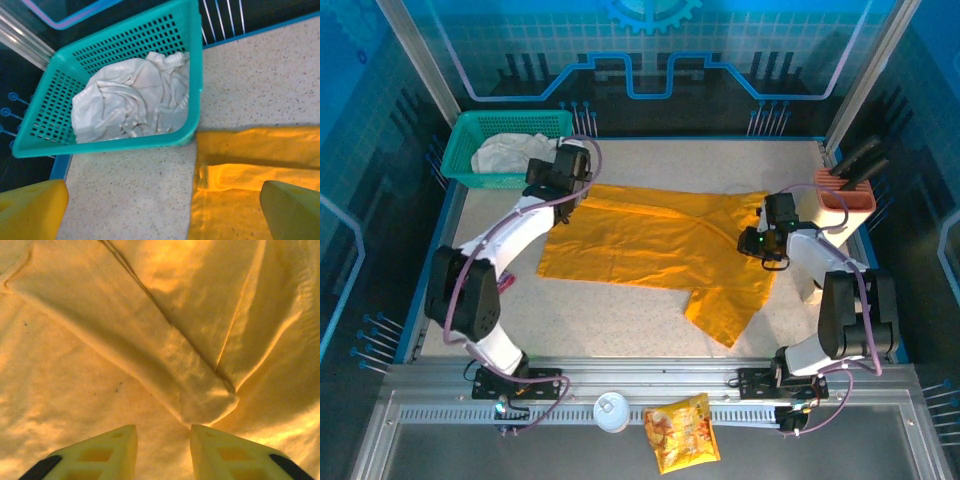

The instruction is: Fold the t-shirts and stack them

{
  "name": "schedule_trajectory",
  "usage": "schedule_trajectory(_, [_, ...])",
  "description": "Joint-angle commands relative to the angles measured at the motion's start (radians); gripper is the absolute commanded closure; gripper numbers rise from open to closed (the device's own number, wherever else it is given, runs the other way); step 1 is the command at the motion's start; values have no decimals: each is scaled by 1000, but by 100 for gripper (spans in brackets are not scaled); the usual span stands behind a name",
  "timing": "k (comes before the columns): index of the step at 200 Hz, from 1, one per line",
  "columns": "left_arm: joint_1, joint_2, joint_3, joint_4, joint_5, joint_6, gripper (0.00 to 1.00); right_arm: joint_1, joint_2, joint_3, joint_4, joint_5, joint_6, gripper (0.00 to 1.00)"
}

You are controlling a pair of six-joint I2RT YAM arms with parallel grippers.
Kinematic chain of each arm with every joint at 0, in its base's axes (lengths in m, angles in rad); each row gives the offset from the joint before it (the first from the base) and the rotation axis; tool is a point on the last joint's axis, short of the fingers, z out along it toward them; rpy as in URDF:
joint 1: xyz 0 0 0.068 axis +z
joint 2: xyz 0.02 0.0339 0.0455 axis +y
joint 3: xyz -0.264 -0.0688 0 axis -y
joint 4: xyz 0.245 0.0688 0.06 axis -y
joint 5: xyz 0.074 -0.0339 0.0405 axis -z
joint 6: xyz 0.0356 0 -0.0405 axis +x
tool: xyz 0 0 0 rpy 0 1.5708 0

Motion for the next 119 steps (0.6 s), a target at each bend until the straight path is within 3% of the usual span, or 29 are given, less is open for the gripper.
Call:
schedule_trajectory(1, [1, -81, 16, -134, 22, -78, 1, 13, -1, 89, -80, -47, -14, 58])
schedule_trajectory(36, [1, -202, 20, -235, 91, -162, 1, 16, 73, 238, -117, -76, -63, 55])
schedule_trajectory(85, [1, -300, 36, -363, 201, -280, 1, 26, 389, 496, -160, -118, -145, 60])
schedule_trajectory(119, [1, -305, 52, -427, 229, -321, 1, 34, 520, 626, -188, -151, -162, 59])
